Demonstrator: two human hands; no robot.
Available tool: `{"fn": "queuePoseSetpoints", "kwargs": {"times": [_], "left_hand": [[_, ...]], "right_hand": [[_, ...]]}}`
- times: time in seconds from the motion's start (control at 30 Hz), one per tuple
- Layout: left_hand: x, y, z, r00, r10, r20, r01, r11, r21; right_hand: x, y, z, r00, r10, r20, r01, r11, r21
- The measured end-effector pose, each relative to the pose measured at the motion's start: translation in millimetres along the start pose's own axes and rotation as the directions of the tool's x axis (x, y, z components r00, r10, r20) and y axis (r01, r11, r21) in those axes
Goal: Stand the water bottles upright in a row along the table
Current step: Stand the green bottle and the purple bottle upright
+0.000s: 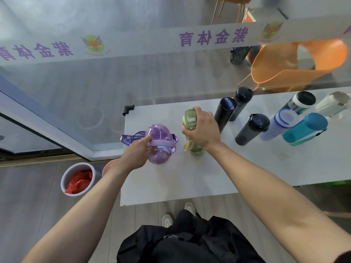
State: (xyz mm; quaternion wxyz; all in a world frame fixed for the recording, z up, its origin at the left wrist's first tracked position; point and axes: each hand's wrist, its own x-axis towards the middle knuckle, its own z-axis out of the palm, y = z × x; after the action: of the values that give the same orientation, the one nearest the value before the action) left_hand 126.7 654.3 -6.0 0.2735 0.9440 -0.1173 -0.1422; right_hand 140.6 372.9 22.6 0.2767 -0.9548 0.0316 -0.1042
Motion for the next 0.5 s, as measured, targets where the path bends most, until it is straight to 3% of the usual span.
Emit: {"fn": "queuePoseSetpoints", "kwargs": {"times": [0.13,0.3,0.4,0.5], "left_hand": [[12,8,-8,0.997,-0.068,-0.035,0.066,0.997,-0.047],[35,1,-18,0.96,-0.266,-0.092,0.235,0.937,-0.259],[47,-11,-21,0.913,-0.397,-0.099,0.315,0.836,-0.449],[48,-21,-20,0.854,-0.521,-0.022,0.394,0.672,-0.628]], "right_hand": [[-1,5,4,1.0,0.017,0.0,-0.017,1.0,0.016],[2,5,6,1.0,-0.001,-0.001,0.001,1.0,0.019],[5,9,7,1.0,0.014,-0.016,-0.013,0.998,0.055],[9,14,6,0.998,0.049,-0.035,-0.046,0.994,0.1]]}}
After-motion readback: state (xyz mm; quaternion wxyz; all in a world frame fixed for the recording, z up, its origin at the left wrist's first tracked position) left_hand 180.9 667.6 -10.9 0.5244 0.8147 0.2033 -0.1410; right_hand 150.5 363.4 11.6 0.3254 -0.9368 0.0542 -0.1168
